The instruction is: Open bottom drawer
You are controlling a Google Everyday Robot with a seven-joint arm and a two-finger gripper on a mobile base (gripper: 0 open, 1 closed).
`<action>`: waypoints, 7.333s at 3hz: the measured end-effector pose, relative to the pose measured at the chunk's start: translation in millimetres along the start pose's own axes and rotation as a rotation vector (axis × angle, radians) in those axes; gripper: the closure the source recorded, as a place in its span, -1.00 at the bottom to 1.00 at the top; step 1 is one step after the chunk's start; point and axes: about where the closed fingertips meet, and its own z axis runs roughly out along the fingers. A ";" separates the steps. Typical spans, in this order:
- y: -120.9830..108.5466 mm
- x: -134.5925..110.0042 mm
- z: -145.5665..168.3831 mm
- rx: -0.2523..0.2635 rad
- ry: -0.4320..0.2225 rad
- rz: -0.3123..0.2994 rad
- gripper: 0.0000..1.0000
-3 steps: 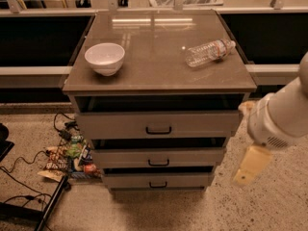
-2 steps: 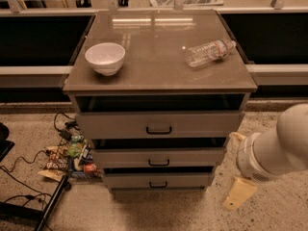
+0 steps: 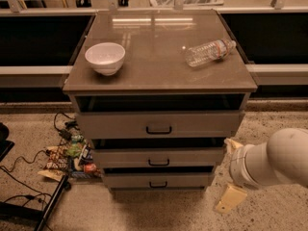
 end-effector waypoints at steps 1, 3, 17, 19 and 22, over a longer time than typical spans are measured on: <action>0.0 0.0 0.0 0.000 0.000 0.000 -1.00; 60.8 -2.0 116.4 -0.151 0.033 -0.086 -1.00; -44.7 136.3 503.7 -0.114 0.274 -0.274 -1.00; -17.9 170.5 532.9 -0.141 0.293 -0.172 -0.23; -15.8 171.9 532.5 -0.142 0.295 -0.156 1.00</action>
Offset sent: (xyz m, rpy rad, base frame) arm -0.0125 0.0366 -0.0781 -0.0376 0.1145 0.0641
